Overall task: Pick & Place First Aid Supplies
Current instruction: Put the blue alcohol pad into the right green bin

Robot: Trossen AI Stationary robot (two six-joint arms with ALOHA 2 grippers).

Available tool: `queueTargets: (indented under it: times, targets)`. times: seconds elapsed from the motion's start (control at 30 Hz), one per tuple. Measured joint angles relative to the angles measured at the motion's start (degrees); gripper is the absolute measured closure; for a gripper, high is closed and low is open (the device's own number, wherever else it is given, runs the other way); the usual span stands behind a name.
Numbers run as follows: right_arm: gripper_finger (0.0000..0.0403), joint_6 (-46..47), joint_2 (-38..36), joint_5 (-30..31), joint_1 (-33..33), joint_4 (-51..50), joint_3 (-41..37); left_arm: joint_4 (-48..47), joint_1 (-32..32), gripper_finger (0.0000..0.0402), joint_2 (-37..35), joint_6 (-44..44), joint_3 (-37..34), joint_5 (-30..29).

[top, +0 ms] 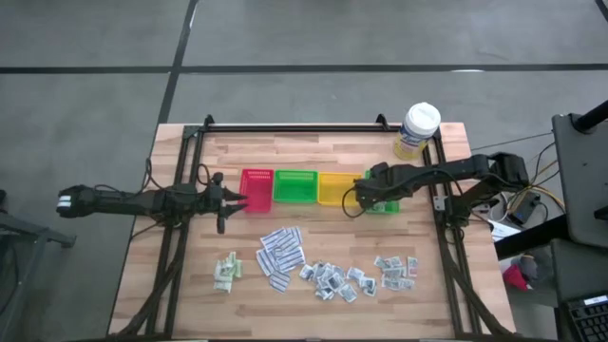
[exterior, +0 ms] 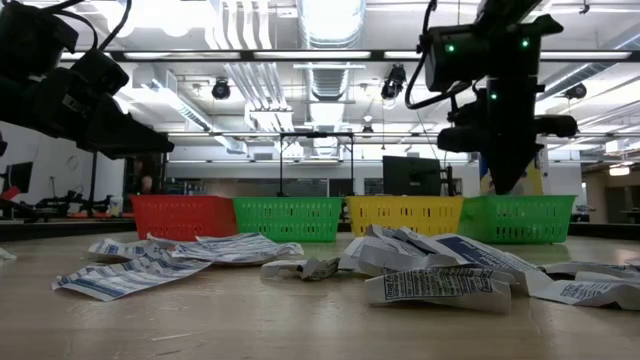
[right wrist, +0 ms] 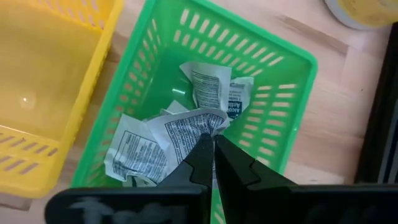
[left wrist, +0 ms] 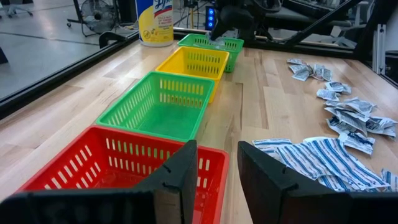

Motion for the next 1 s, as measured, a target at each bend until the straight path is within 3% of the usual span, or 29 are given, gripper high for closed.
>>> queueTargets:
  times: [0.27,0.7,1.0]
  targets:
    - [0.0389,-4.4,0.0,0.2,0.0,5.1,-2.2,0.0,0.0,0.0289,0.0,0.0,0.0,0.0]
    - [0.0304,-9.4,-0.2,0.1,0.0,4.4,-2.4,0.1,0.0,0.0289,0.0,-0.1,0.0,0.0]
    - [0.0276,-12.9,-1.2,-1.7,0.1,-0.3,3.1,0.1,0.0,0.0289,0.0,-0.1,0.0,0.0]
